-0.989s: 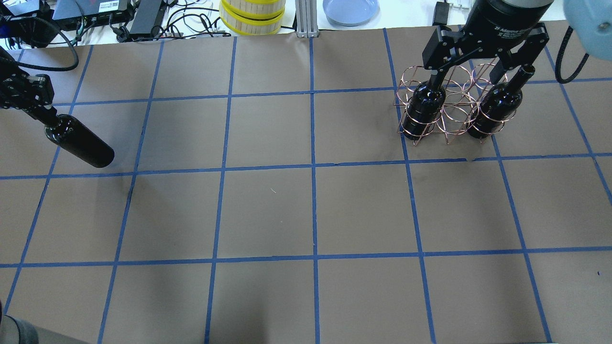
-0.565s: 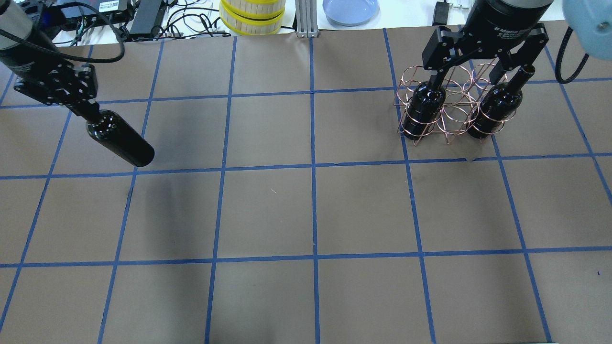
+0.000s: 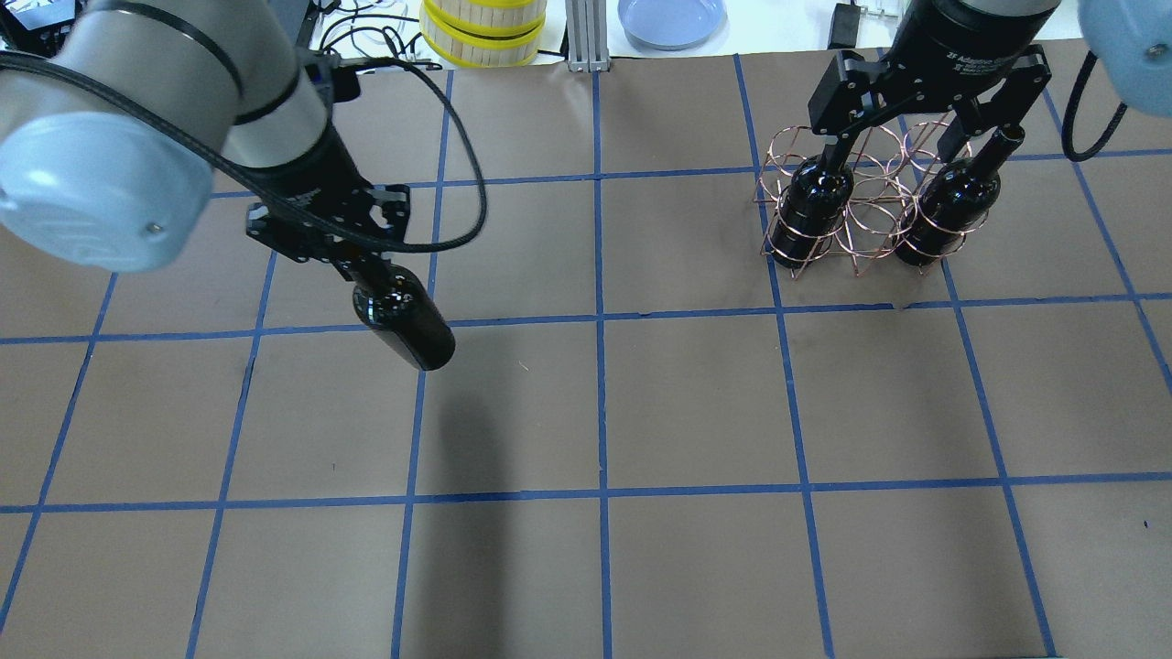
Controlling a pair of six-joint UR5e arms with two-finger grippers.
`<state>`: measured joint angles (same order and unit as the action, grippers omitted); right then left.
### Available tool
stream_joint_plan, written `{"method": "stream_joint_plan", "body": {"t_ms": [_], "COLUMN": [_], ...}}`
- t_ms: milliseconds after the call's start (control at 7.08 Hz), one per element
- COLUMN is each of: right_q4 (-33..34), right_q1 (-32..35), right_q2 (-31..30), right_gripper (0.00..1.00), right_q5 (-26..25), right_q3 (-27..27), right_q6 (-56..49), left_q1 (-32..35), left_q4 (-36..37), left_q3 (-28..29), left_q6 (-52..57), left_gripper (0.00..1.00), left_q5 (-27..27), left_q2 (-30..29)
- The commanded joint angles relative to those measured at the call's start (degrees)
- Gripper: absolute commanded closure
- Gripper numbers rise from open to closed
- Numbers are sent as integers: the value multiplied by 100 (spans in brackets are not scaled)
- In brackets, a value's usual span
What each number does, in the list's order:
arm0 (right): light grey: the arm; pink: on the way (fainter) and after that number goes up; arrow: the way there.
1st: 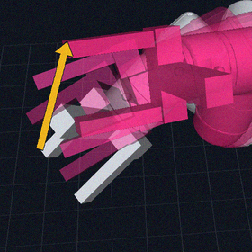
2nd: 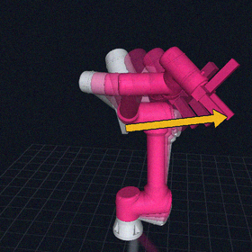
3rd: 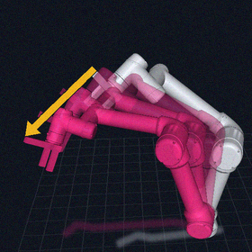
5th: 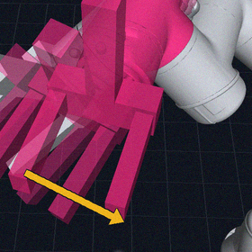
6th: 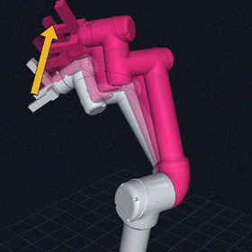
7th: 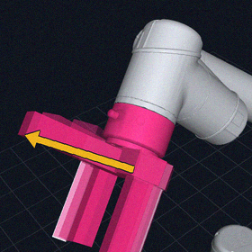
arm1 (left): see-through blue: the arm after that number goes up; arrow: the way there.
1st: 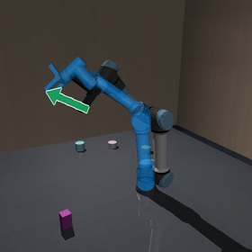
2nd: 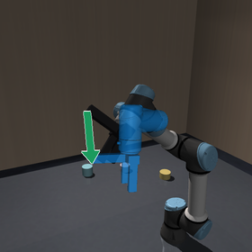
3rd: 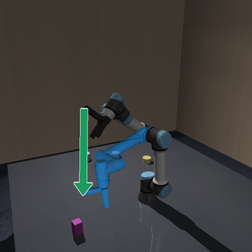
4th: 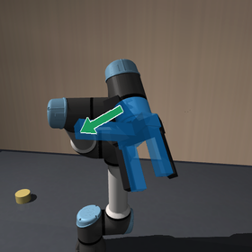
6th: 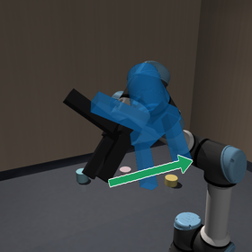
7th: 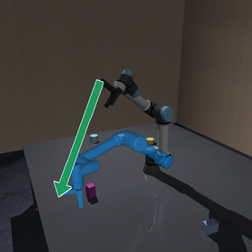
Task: Place wine into wine basket
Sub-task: 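Lift the bottle upright with the left gripper toward the table center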
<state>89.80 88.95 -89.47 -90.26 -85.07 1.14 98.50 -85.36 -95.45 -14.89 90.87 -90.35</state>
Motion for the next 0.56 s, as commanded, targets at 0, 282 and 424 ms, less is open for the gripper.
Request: {"method": "stream_joint_plan", "body": {"t_ms": [0, 282, 424], "right_q4": [2, 2, -6], "right_q1": [0, 0, 0], "right_q2": [0, 0, 0], "right_gripper": [0, 0, 0], "right_q5": [0, 0, 0], "right_q3": [-1, -1, -1], "right_q6": [0, 0, 0], "left_q1": [800, 1057, 1057], "left_q4": [98, 316, 536], "left_q3": [-209, -577, -788], "left_q6": [-1003, -1043, -1034], "left_gripper": [100, 100, 100], "left_q5": [-42, 1, 1], "left_q2": [52, 131, 166]}}
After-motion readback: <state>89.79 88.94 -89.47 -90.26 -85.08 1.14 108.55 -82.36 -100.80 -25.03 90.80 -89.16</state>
